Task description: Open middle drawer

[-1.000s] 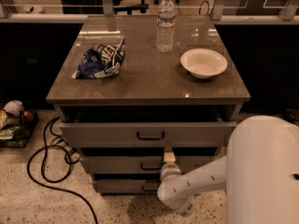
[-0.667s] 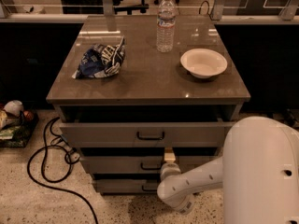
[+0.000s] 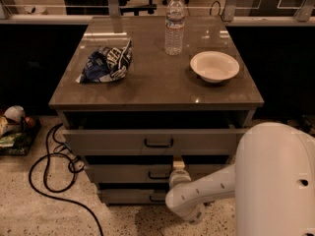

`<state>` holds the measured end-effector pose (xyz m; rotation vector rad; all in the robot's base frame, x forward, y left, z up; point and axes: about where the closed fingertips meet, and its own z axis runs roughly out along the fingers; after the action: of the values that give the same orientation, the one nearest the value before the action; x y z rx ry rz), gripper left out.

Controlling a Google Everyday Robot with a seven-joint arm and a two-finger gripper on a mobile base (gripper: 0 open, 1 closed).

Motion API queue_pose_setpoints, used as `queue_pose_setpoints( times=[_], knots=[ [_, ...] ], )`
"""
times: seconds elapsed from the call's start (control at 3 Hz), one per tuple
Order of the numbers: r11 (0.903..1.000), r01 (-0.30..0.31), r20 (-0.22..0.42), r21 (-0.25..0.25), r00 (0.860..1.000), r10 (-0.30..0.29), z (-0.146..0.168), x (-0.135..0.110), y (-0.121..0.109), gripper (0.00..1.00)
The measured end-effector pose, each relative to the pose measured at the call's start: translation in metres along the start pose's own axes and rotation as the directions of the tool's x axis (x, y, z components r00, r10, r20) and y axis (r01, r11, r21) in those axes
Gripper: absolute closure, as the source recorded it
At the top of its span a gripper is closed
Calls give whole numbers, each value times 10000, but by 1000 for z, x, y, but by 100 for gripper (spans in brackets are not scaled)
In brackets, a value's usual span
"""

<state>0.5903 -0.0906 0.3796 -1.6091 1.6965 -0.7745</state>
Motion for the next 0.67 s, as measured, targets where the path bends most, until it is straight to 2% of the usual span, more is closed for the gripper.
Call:
queue_pose_setpoints(
  times=[0.67],
  knots=[
    [10000,2,-2,2,10000,-2,-10,-1,-13,82]
  ],
)
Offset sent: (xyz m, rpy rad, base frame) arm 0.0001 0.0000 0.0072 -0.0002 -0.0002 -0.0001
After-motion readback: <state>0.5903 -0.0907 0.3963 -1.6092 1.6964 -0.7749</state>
